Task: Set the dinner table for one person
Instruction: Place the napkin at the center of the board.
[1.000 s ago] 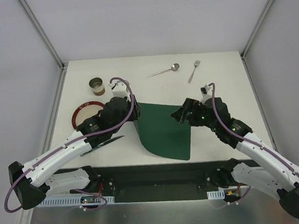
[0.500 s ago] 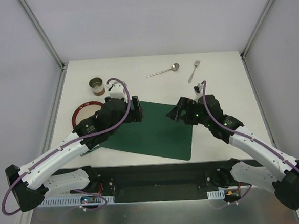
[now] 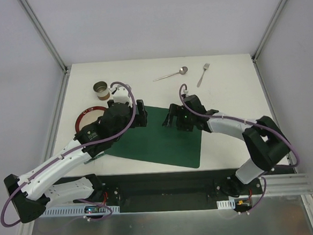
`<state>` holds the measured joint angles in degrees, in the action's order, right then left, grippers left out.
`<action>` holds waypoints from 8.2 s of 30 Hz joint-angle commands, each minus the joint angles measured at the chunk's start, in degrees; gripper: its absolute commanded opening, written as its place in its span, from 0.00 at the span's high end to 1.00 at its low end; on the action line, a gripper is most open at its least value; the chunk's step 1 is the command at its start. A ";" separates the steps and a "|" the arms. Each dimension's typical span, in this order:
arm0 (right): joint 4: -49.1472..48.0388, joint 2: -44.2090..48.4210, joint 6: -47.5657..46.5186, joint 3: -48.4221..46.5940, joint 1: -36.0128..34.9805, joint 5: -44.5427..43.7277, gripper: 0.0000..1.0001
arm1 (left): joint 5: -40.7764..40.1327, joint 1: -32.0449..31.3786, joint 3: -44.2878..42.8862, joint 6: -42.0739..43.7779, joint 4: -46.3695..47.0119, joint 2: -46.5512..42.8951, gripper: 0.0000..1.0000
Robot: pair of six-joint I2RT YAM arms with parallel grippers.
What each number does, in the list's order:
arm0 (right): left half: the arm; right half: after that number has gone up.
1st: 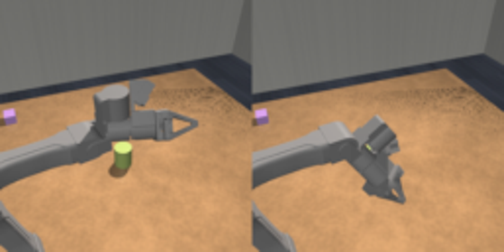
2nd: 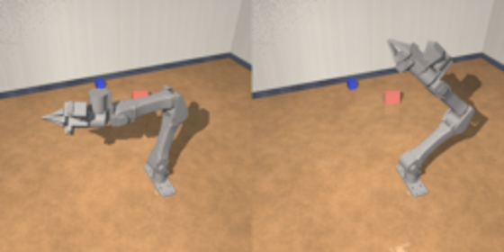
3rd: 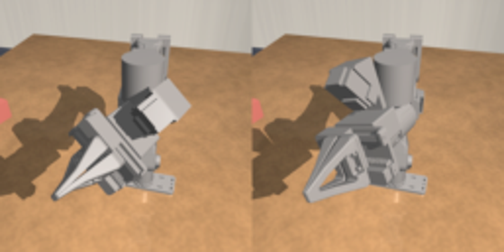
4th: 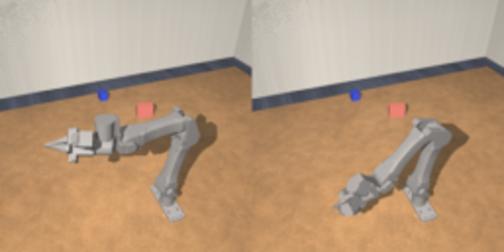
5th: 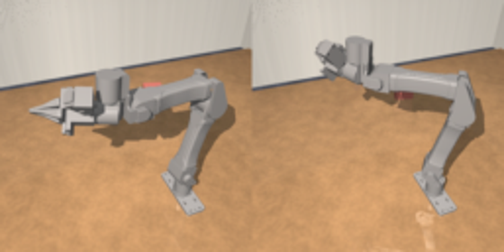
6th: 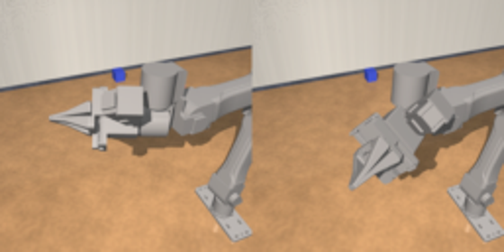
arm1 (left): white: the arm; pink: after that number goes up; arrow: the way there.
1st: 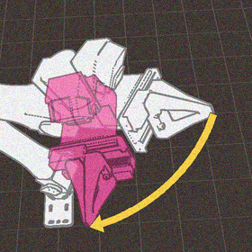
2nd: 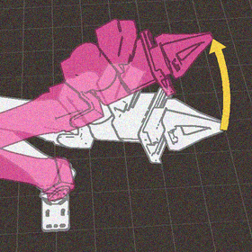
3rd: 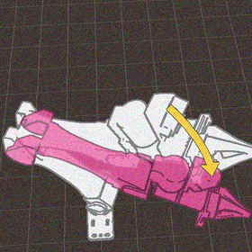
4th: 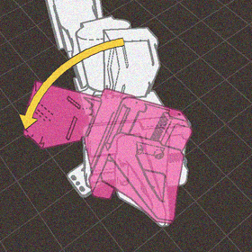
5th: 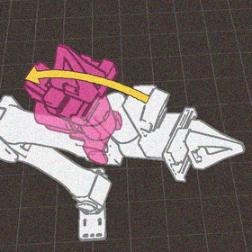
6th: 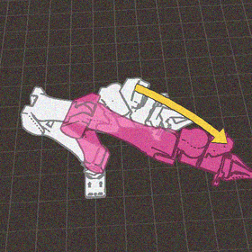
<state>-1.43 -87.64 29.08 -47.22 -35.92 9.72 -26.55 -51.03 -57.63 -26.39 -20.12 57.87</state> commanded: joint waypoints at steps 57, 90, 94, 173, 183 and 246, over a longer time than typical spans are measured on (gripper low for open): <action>3.37 -1.92 0.89 1.69 27.92 3.73 0.04 | -6.85 -0.30 -2.49 5.29 -1.24 -4.69 0.17; -0.42 -10.99 3.88 -9.29 21.42 6.54 0.04 | -4.48 -0.22 2.17 3.71 0.43 -5.31 0.17; 0.99 -5.81 3.35 -10.43 20.54 7.77 0.04 | -4.74 -0.22 2.78 3.80 0.43 -6.88 0.17; -4.28 -14.32 8.54 -1.30 17.63 12.08 0.04 | -23.02 19.38 -3.28 -9.38 -9.76 8.58 0.28; -0.59 -10.19 3.88 0.46 27.38 11.29 0.04 | -22.94 18.51 -3.46 -8.41 -9.68 7.70 0.28; 5.03 -15.04 3.26 -16.76 29.68 7.77 0.04 | 1.84 15.87 -2.93 -4.90 3.68 19.13 0.28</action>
<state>3.03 -107.72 32.53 -65.52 -5.87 19.66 -28.60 -34.57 -59.81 -32.12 -20.03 77.52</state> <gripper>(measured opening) 0.960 0.718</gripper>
